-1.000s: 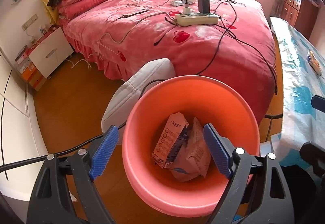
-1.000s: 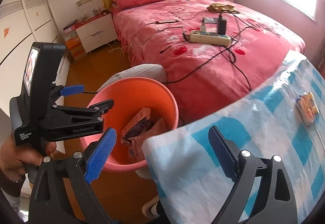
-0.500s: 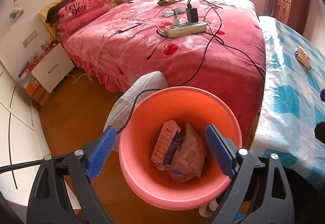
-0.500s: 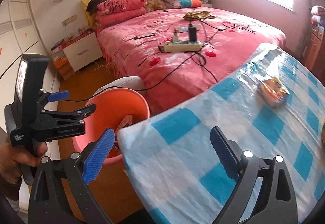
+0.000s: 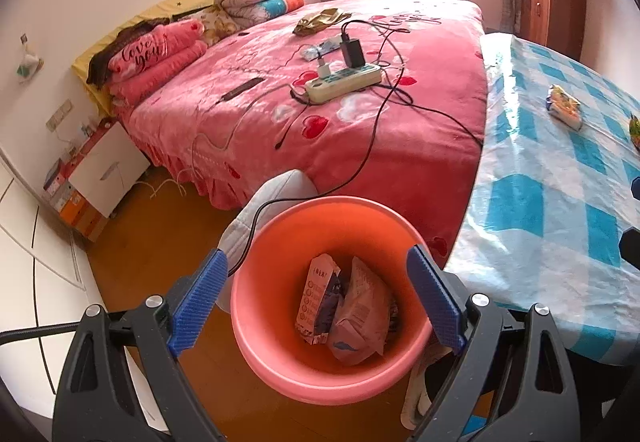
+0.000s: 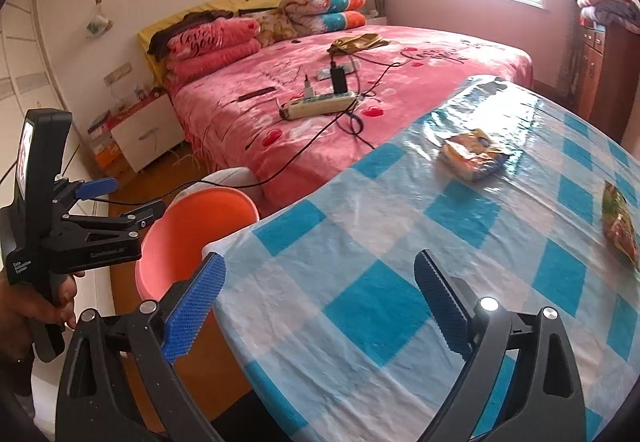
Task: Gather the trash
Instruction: 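Move both open tools back toward the remaining items on the table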
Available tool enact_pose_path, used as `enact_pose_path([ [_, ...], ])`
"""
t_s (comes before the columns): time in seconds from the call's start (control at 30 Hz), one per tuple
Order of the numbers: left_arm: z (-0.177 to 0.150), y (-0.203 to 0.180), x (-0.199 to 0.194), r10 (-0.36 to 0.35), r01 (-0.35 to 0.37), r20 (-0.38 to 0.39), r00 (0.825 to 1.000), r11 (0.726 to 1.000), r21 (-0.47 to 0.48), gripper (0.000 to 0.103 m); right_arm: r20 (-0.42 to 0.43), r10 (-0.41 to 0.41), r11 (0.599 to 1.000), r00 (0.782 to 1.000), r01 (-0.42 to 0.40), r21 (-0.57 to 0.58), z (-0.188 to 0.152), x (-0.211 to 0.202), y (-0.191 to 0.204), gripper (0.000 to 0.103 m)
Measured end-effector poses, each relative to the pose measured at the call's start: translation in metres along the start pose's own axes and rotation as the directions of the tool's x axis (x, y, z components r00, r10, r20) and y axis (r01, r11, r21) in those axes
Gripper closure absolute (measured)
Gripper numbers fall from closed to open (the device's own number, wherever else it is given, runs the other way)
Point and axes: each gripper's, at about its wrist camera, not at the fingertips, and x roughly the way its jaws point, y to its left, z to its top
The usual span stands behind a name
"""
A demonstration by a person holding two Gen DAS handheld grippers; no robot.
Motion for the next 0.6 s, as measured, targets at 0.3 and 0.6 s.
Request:
enact_pose_path([
  [0.3,0.006,-0.022,-0.021,0.003,-0.004,0.033,0.999,0.999,0.044,0.011,0.039,-0.006,0.999,0.999,0.004,0.052,-0.014,-0.018,-0.021,0.009],
  [0.6,0.013,-0.049,-0.037,-0.003,-0.002,0.055,0.998,0.996,0.087,0.011,0.09,0.002,0.994,0.996,-0.012,0.107,-0.021,-0.033,-0.045,0.009],
])
